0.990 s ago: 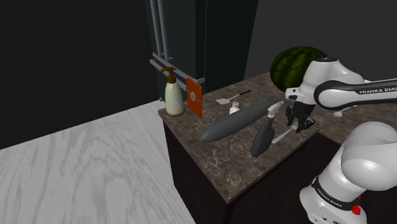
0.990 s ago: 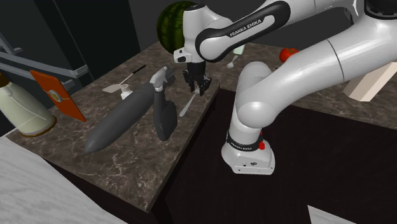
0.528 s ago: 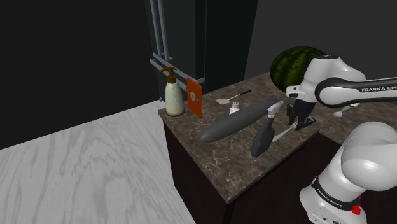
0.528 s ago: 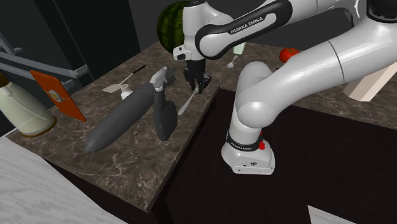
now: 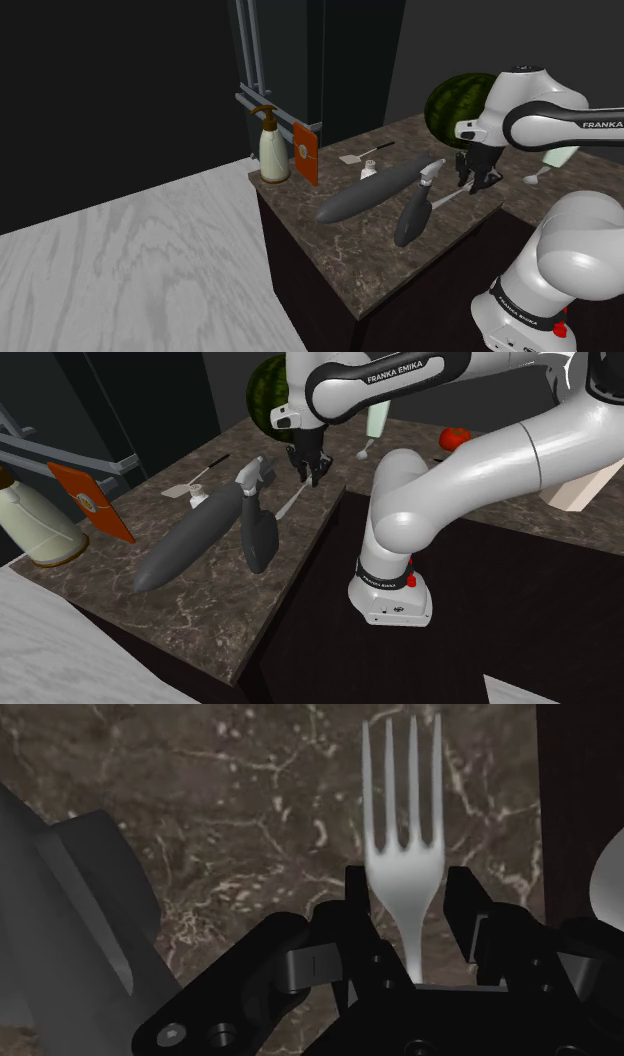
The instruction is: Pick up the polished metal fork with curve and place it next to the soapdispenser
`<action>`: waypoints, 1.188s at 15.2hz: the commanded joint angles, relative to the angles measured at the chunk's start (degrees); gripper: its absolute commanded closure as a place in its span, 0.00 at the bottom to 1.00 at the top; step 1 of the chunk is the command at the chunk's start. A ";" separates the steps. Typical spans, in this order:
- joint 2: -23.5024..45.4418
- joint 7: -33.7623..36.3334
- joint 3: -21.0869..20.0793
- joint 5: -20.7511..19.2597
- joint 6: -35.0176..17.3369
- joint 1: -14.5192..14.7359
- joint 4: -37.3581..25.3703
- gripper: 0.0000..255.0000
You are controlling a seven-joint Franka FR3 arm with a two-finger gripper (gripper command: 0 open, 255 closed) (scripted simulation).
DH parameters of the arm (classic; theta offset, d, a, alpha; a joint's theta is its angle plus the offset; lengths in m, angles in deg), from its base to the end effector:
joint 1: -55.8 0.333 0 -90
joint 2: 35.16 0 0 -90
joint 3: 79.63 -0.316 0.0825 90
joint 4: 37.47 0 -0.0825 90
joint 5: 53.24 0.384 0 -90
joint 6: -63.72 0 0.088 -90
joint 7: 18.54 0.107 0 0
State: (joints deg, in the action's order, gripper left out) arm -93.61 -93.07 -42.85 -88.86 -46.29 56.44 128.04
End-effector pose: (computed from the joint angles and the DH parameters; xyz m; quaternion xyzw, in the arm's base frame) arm 0.2272 -0.1698 0.3847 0.8338 0.5516 -0.0128 0.0196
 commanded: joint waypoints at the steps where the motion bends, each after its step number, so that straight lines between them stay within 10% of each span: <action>1: -0.76 -0.12 -0.99 0.96 1.69 0.22 -0.91 1.00; 18: -2.57 -1.37 -7.98 7.95 14.57 2.77 -12.25 1.00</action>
State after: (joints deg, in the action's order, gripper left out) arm -96.23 -94.30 -50.51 -81.26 -32.50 59.07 116.63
